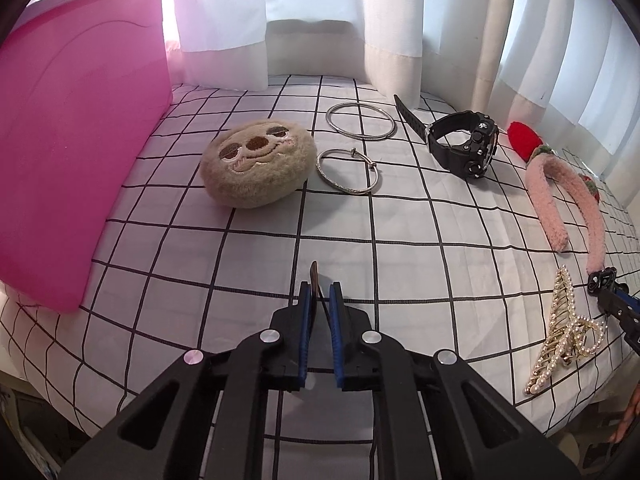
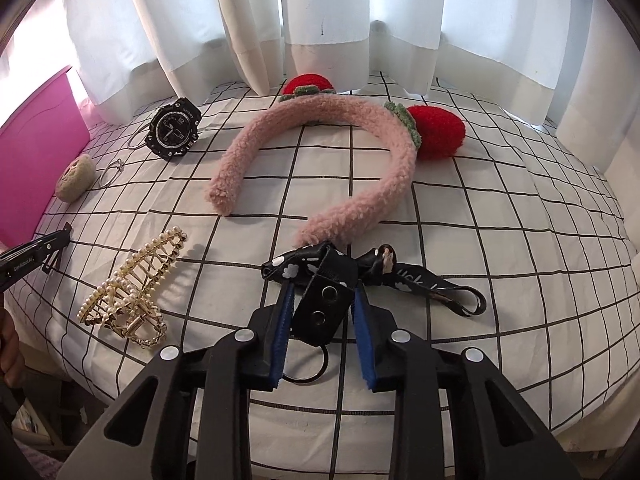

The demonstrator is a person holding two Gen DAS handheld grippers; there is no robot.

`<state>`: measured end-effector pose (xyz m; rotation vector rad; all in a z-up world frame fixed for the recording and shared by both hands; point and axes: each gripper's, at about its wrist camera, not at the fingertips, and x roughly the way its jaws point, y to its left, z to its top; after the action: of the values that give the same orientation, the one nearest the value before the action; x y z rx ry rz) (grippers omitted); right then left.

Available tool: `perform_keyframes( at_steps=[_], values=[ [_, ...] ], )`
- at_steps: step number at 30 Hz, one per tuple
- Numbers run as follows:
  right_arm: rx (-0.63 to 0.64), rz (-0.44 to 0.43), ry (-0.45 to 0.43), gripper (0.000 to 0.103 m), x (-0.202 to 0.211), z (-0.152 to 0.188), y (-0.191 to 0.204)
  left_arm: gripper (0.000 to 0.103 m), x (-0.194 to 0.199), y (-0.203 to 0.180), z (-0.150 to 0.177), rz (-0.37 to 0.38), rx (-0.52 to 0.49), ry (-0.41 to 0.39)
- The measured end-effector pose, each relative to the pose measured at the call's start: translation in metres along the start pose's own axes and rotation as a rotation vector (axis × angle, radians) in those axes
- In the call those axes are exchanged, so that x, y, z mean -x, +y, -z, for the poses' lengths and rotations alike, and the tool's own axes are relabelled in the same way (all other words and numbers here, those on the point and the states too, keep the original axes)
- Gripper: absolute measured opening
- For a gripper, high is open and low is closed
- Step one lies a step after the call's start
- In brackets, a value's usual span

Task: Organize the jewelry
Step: 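Close the right tool on the keychain while the left tool grasps the hair pins, then carry the keychain and hair pins with both tools into the pink tub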

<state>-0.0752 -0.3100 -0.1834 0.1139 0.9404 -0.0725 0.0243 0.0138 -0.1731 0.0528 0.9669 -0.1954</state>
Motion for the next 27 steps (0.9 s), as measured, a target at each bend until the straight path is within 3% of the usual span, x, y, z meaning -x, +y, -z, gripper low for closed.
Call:
perform_keyframes(
  at_steps=[13,21,27],
  values=[
    [0.041,0.009,-0.042,0.028,0.045,-0.012,0.001,0.010,0.043,-0.001,-0.008,0.035,0.032,-0.004],
    [0.083,0.001,-0.111,0.028,0.086,-0.037,0.019,0.010,0.085,0.004,-0.034,0.047,0.039,-0.064],
    [0.146,-0.063,-0.209,0.028,0.124,-0.076,0.059,0.010,0.129,0.022,-0.061,0.053,0.060,-0.153]
  ],
)
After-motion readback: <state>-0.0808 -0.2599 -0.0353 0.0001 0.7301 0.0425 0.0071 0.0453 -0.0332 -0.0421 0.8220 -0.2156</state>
